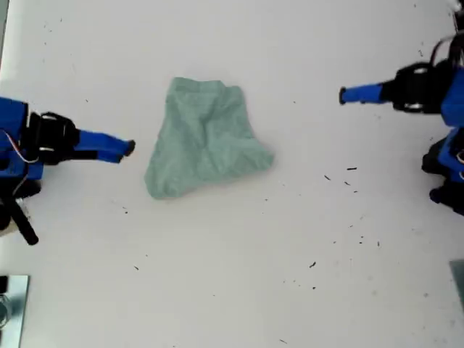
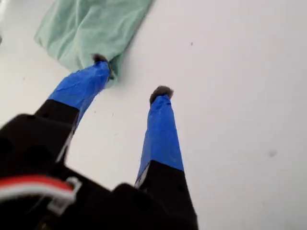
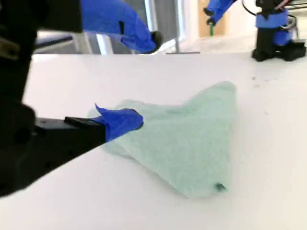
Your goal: Fold t shirt
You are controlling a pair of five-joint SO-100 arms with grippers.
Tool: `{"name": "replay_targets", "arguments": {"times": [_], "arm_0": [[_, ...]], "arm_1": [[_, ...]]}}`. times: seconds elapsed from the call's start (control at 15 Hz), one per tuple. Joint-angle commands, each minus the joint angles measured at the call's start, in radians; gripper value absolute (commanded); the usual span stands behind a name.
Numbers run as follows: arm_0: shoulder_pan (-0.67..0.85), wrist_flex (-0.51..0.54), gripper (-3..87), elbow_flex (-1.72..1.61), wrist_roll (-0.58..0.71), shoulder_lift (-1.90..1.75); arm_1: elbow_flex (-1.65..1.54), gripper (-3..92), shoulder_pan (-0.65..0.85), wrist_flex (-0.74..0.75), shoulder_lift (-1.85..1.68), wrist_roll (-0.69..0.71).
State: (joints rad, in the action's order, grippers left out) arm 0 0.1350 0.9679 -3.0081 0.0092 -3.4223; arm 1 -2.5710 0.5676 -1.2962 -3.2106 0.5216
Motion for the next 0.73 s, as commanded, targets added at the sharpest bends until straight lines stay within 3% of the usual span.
{"name": "replay_targets", "arguments": {"times": [0.0, 0.07, 0.13, 0.2, 0.27, 0.33, 0.67], "arm_0": [[-0.058, 0.074, 18.5, -0.130, -0.104, -0.163], [-0.026, 0.101, 17.5, -0.173, -0.115, -0.183], [0.009, 0.067, 18.3, -0.233, -0.041, -0.179], [0.029, 0.066, 18.1, -0.229, 0.109, -0.181], [0.041, 0.066, 17.8, -0.232, 0.115, -0.183], [0.049, 0.064, 17.5, -0.233, 0.115, -0.183], [0.052, 0.064, 17.5, -0.233, 0.117, -0.183]], "arm_1": [[-0.383, 15.7, -0.126, -0.029, -0.287, -0.244], [-0.502, 15.4, -0.124, -0.017, -0.299, -0.318], [-0.538, 15.8, -0.083, -0.034, -0.252, -0.353], [-0.537, 16.3, -0.025, -0.037, -0.284, -0.138], [-0.535, 16.0, 0.015, -0.040, -0.290, 0.135], [-0.535, 15.1, 0.046, -0.041, -0.291, 0.242], [-0.535, 14.7, 0.048, -0.041, -0.291, 0.235]]}}
